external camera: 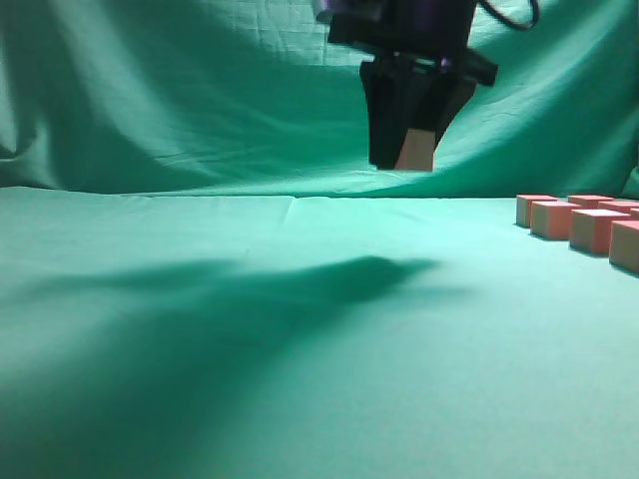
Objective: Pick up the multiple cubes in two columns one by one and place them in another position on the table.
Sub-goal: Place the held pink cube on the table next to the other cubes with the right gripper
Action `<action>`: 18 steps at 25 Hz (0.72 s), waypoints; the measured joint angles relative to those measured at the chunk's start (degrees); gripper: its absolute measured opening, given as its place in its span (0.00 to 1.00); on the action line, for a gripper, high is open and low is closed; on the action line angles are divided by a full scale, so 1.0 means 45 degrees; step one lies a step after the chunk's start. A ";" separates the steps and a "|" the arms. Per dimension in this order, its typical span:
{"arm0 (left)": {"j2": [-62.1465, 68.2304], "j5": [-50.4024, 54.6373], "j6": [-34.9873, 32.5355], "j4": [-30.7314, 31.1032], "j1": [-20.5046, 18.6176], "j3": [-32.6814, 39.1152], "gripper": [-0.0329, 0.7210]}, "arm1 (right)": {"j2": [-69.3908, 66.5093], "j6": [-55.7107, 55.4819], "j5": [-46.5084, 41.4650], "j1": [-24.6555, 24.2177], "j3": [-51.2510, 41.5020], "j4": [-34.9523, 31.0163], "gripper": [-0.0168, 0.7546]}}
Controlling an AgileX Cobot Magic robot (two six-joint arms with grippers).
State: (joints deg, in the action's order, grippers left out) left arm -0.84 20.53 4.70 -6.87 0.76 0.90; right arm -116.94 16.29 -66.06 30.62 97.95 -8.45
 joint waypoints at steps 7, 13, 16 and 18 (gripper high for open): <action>0.0000 0.0000 0.0000 0.0000 0.0000 0.0000 0.04 | -0.1403 0.1377 0.0023 0.0000 0.0913 0.0084 0.36; 0.0000 0.0000 0.0000 0.0000 0.0000 0.0000 0.04 | -0.1816 0.1756 0.0652 0.0008 0.0913 0.0084 0.36; 0.0000 0.0000 0.0000 0.0000 0.0000 0.0000 0.04 | -0.1894 0.1786 0.0978 0.0008 0.0913 0.0084 0.36; 0.0000 0.0000 0.0000 0.0000 0.0000 0.0000 0.04 | -0.2010 0.1806 0.1086 0.0008 0.0913 0.0084 0.36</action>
State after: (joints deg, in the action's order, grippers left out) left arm -0.84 20.53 4.70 -6.87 0.76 0.90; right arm -125.99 24.42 -61.18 30.65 102.06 -8.07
